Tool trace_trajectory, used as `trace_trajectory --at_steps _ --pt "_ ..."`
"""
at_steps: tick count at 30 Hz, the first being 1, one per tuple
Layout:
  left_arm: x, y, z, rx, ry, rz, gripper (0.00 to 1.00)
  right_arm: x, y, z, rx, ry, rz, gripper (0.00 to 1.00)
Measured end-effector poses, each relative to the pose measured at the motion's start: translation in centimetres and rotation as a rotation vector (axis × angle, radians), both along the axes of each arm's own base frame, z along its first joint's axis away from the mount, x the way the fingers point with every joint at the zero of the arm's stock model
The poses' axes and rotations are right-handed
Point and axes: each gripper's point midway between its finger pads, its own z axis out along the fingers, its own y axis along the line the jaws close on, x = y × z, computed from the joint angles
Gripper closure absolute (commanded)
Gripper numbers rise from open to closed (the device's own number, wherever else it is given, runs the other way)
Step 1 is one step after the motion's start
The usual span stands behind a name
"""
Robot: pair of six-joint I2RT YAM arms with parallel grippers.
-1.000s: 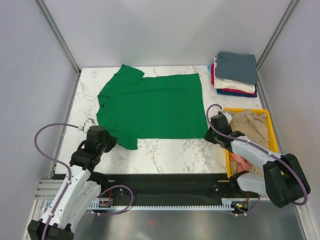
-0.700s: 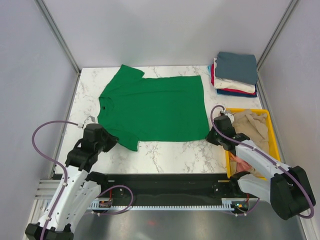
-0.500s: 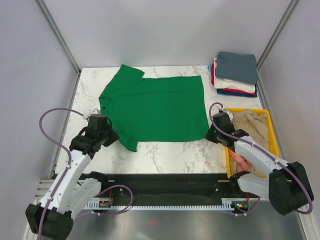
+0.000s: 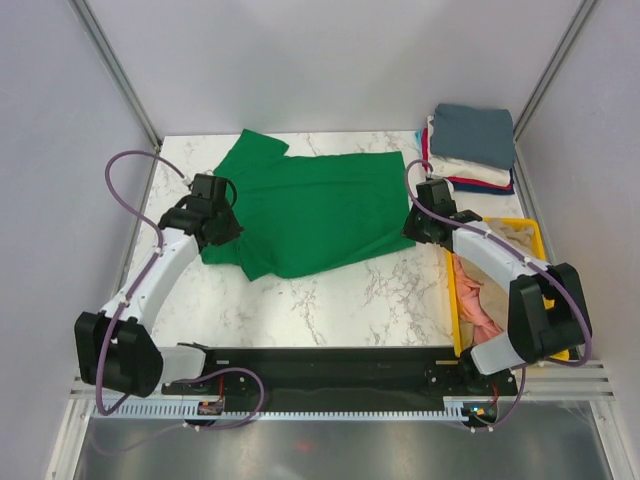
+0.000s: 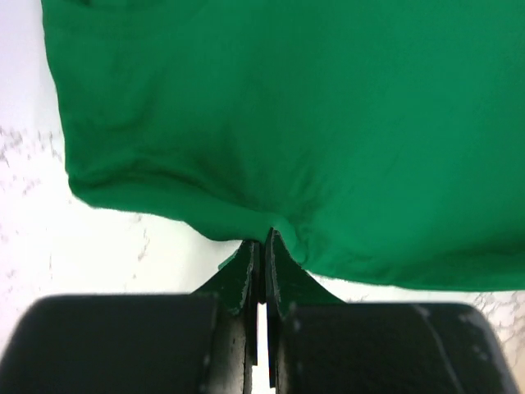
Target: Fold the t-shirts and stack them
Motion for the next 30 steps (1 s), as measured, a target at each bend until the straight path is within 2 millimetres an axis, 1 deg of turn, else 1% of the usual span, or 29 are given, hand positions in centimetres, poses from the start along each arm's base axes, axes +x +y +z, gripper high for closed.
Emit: trace_trajectory --at_steps 4,6,11,14,17,22,27,30 --pt "3.2 0.6 0.8 0.017 -0.012 0.012 0.98 1.8 -0.5 -0.2 -0.005 0.011 -0.007 1.0" --pt "4.6 1.0 0.9 0.024 -0.008 0.018 0.98 2.4 -0.6 -0.4 -0.006 0.017 -0.009 1.0" --pt "7.8 1.9 0.1 0.028 0.02 0.034 0.98 4.3 -1.4 -0.6 -0.002 0.027 -0.026 1.0" --pt "9.2 2.3 -0.5 0.027 0.039 0.036 0.98 5.3 -1.8 -0.6 0.005 0.026 -0.041 1.0" --pt "10.5 2.6 -0.6 0.032 0.049 0.037 0.98 6.0 -2.0 -0.7 0.012 0.03 -0.046 1.0" --pt "13.2 2.9 -0.4 0.044 0.044 0.029 0.98 6.5 -2.1 -1.9 0.014 0.058 -0.048 1.0" --pt "14.7 3.0 -1.2 0.059 0.074 0.015 0.98 6.7 -2.2 -3.3 0.013 0.091 -0.05 1.0" --pt "15.7 3.0 -1.7 0.072 0.094 0.004 0.98 7.0 -2.4 -3.7 0.012 0.101 -0.057 1.0"
